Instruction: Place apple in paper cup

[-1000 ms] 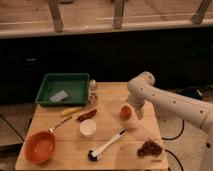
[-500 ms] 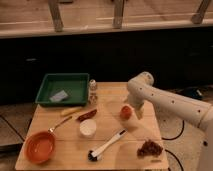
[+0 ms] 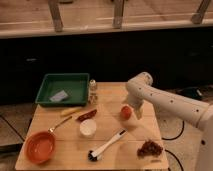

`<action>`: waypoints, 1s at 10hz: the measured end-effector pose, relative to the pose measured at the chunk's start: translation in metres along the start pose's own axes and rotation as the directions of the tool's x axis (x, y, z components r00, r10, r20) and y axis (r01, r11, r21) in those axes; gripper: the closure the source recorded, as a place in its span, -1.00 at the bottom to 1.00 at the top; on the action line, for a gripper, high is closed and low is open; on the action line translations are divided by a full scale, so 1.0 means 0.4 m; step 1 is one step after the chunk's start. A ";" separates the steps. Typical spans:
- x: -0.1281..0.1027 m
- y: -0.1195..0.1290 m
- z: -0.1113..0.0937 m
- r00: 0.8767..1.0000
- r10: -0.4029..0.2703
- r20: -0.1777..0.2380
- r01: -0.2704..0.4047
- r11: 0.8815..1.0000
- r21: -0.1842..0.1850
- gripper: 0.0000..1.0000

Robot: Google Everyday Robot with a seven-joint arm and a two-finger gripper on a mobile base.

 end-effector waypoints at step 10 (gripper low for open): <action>-0.024 -0.009 0.008 0.997 -0.072 0.021 0.072 0.997 -0.006 -0.27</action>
